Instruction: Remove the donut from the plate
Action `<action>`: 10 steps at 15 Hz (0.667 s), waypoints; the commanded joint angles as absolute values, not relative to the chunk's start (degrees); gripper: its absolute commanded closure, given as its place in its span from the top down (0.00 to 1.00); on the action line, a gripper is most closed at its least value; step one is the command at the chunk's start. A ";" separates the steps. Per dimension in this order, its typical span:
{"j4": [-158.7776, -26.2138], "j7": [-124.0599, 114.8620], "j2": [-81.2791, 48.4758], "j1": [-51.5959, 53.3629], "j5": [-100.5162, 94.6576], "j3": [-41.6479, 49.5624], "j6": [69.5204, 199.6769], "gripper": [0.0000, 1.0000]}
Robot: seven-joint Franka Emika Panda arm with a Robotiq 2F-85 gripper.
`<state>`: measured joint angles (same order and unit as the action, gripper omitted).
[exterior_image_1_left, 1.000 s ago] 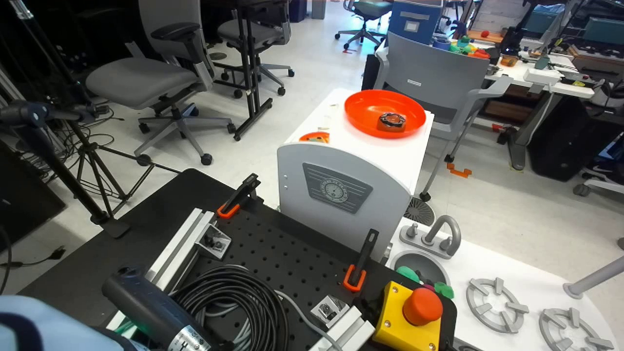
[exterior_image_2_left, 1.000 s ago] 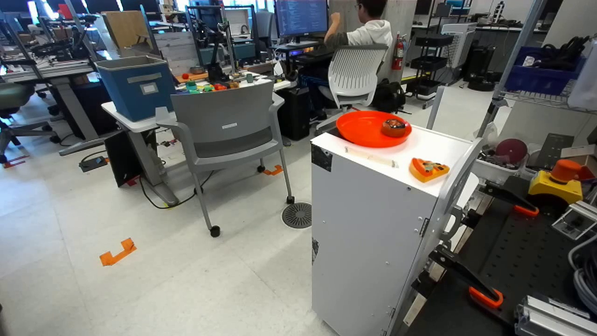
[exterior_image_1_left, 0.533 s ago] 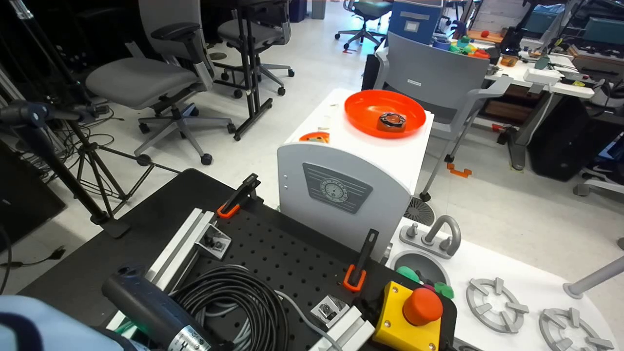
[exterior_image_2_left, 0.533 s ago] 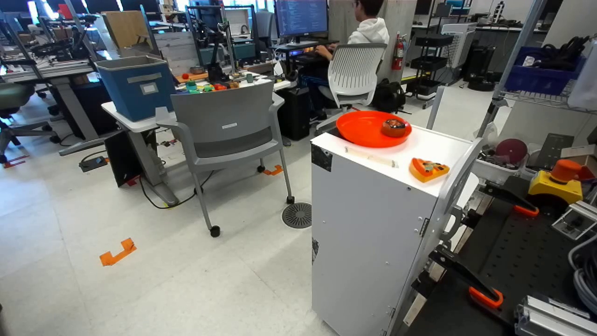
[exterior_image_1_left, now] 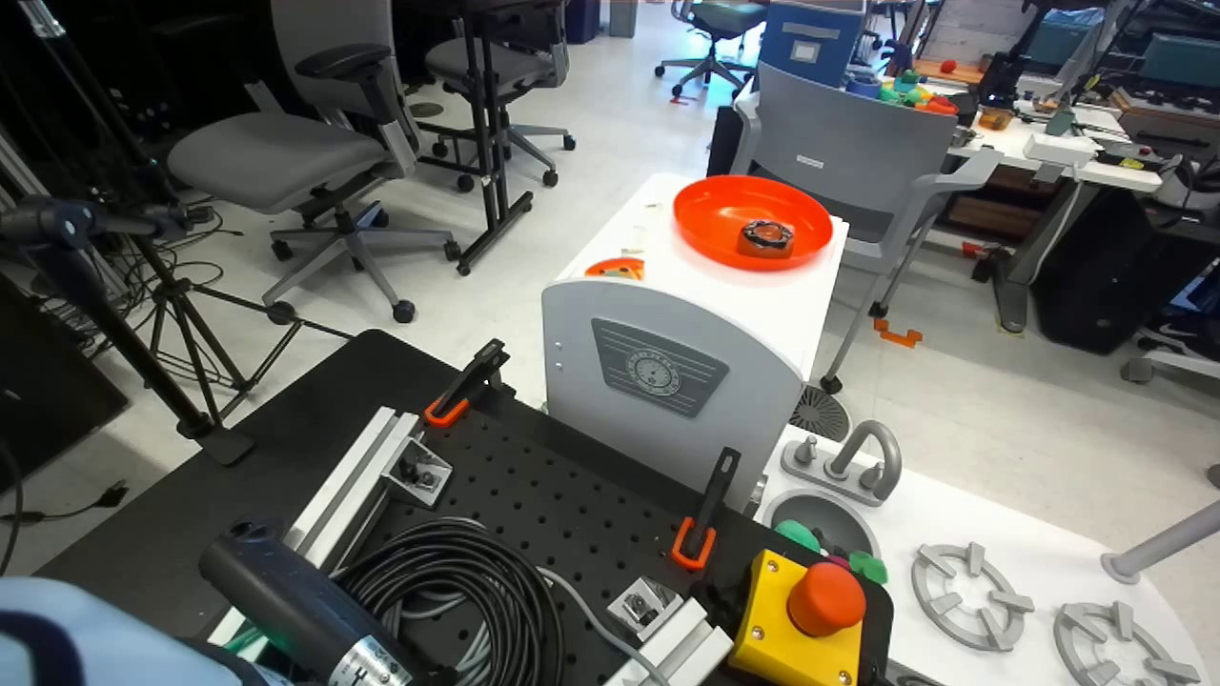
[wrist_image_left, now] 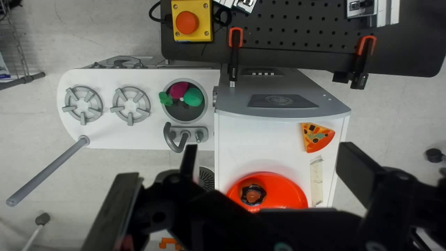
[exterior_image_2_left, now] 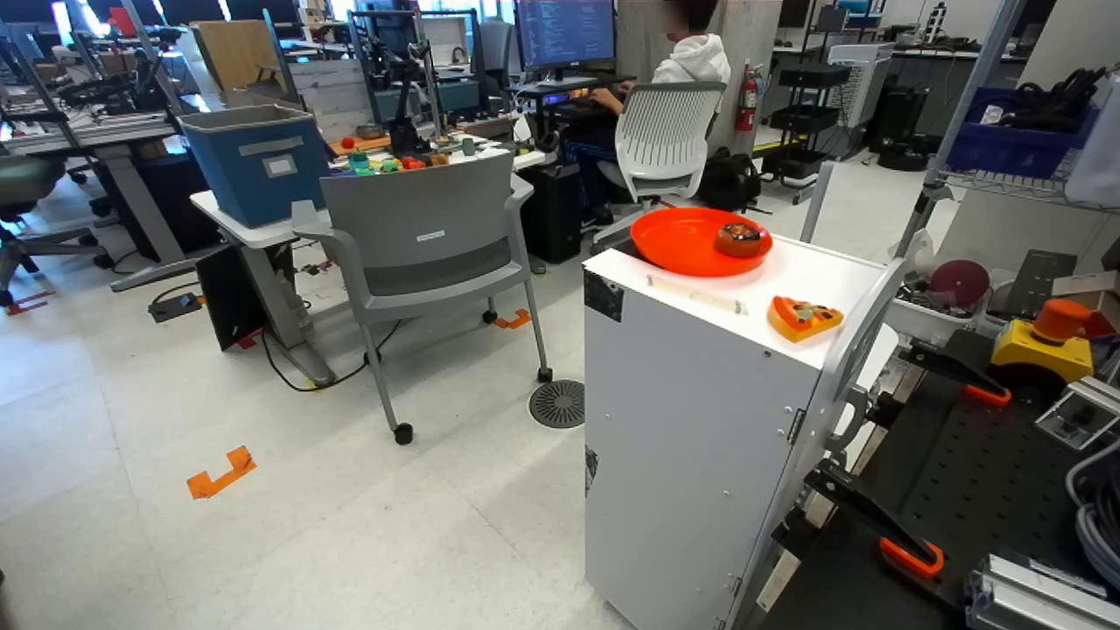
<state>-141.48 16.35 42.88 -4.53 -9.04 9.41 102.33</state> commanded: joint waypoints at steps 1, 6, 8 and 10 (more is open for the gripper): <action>-141.49 16.10 43.01 -4.19 -9.27 9.64 102.67 1.00; -141.04 13.57 42.57 -4.78 -9.33 8.94 102.19 1.00; -140.76 12.48 42.34 -4.82 -9.15 8.82 101.99 1.00; -140.20 10.96 41.87 -4.97 -9.17 8.42 101.71 1.00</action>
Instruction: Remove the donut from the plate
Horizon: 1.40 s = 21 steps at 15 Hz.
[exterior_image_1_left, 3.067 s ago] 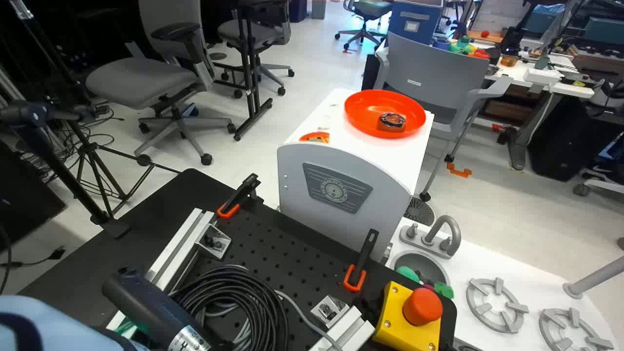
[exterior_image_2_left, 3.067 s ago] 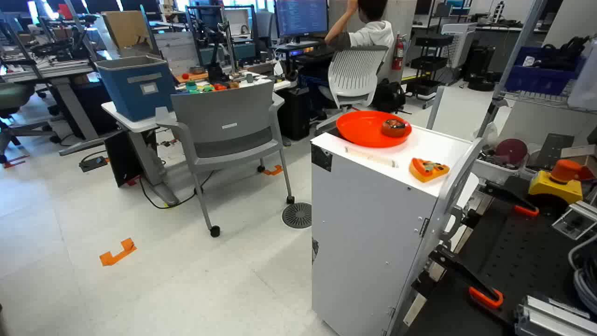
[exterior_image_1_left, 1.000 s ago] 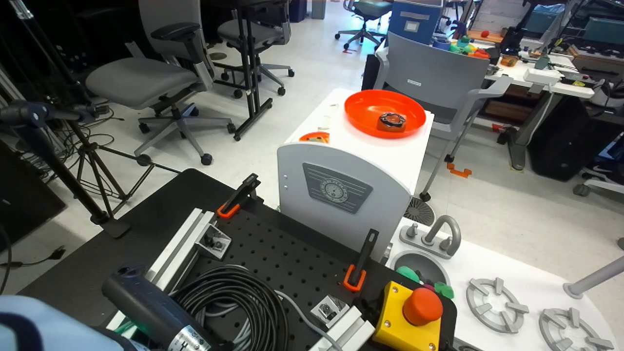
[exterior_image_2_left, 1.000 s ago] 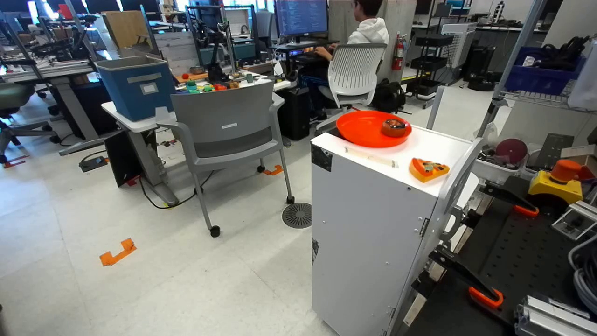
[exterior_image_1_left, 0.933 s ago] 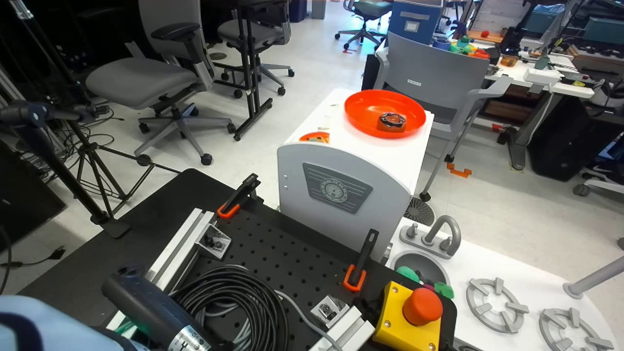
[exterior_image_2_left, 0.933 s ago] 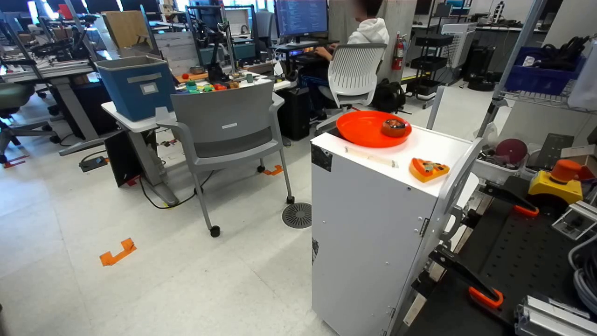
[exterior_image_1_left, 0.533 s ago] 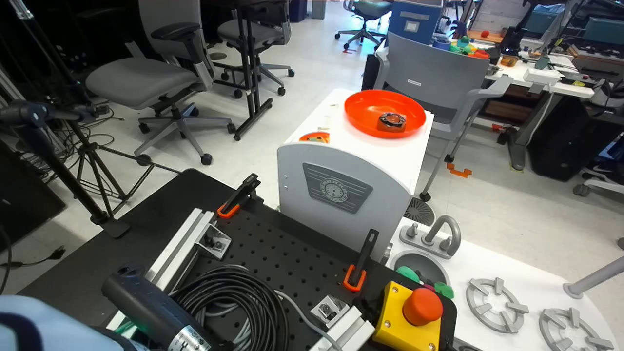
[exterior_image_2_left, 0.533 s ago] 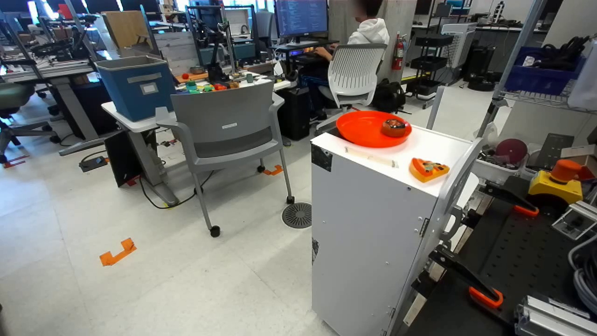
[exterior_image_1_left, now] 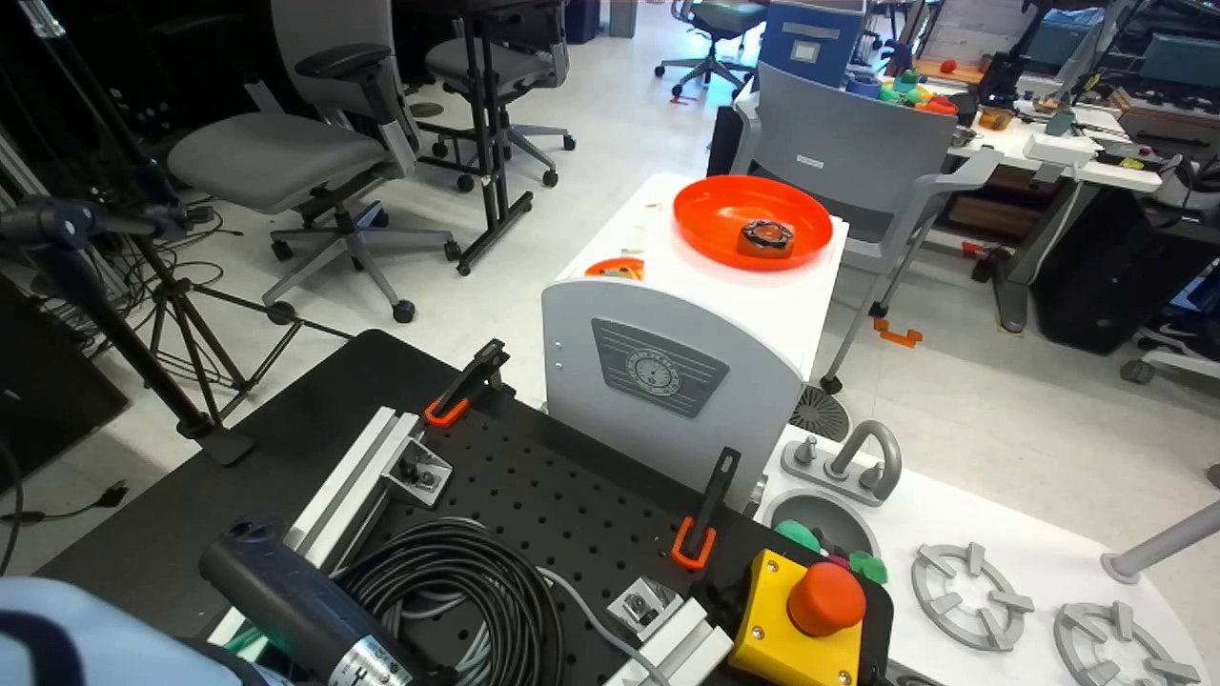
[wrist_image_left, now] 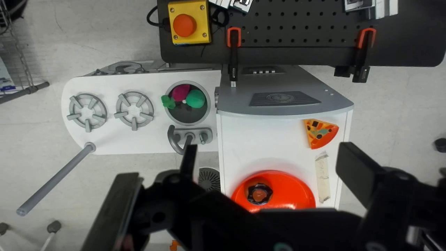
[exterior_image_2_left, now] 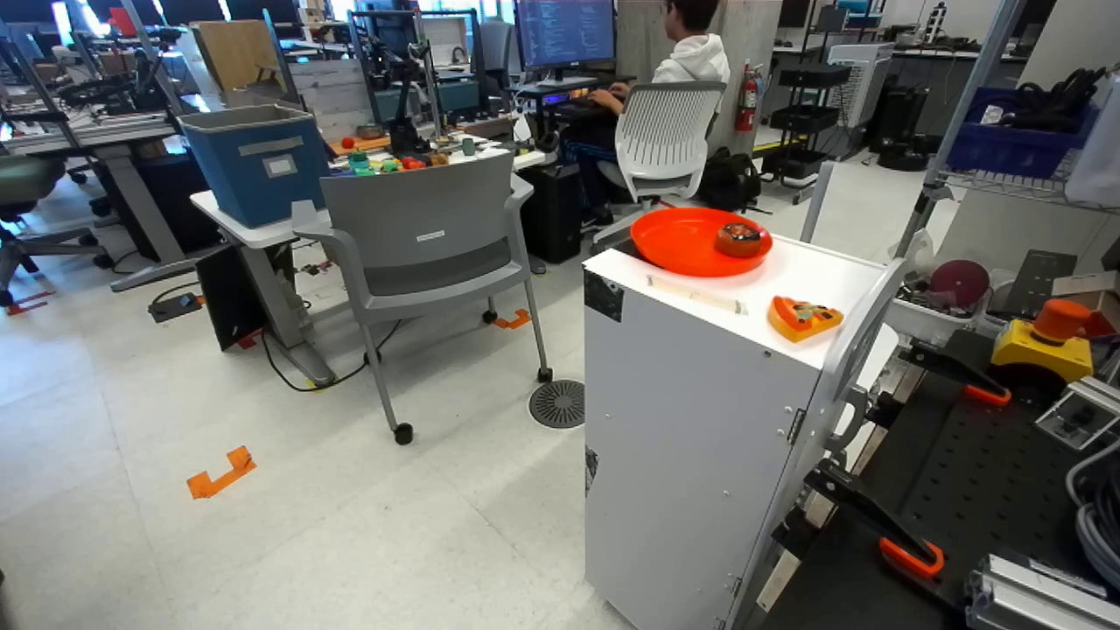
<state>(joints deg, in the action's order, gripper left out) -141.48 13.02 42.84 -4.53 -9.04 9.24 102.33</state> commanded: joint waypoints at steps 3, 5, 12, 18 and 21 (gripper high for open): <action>-138.46 8.25 40.45 -5.07 -9.08 7.55 100.97 1.00; -136.81 6.45 39.10 -5.10 -8.91 6.96 100.31 1.00; -131.83 4.52 35.22 -4.25 -6.91 6.52 99.54 1.00; -131.83 4.73 35.00 -3.00 -6.00 5.07 102.78 1.00; -131.44 4.68 34.65 -2.94 -5.72 4.87 102.07 1.00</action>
<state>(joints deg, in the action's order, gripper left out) -132.74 4.95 35.58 -2.99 -6.29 5.21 102.38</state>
